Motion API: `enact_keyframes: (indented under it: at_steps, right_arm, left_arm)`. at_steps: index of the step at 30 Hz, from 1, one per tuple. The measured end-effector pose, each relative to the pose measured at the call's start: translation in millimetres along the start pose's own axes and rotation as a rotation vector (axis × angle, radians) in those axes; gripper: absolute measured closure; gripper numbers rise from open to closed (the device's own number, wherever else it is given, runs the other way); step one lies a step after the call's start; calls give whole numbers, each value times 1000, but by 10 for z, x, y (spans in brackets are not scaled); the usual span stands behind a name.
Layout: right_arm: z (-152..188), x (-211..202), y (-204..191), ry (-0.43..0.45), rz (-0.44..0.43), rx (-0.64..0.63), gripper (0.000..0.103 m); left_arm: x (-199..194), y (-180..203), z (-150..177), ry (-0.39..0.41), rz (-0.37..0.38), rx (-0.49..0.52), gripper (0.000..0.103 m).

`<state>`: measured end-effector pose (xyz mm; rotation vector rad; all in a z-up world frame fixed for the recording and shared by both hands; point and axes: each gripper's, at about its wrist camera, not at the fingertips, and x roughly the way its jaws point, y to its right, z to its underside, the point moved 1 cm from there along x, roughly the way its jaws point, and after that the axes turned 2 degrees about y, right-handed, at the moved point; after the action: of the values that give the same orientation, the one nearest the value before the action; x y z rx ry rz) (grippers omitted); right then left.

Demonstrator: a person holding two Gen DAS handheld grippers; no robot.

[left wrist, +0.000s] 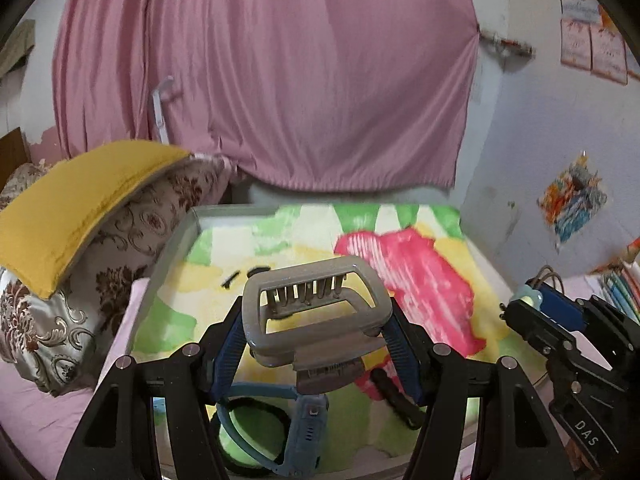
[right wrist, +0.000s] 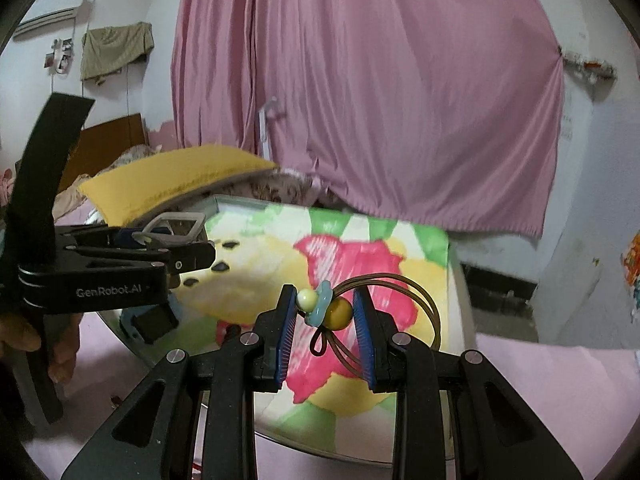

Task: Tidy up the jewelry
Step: 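Lower the silver clip into the tray with left tool while right tool releases keychain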

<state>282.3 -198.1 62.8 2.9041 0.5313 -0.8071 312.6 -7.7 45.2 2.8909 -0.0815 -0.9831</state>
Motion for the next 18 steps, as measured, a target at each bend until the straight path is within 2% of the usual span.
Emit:
enact_keyframes:
  at_steps: [10,15,18]
  right_arm:
    - [201,355,96,-182,-60,27,78]
    - [249,459,74,-234,-62,23,78]
    - [256,508,75,-250,-66,23,78]
  left_arm:
    - [232,104,-43,-159,-26,87,41]
    - [317,139,-52,-210,-29,101,41]
    - [381,133,-40,-242,-4,92,41]
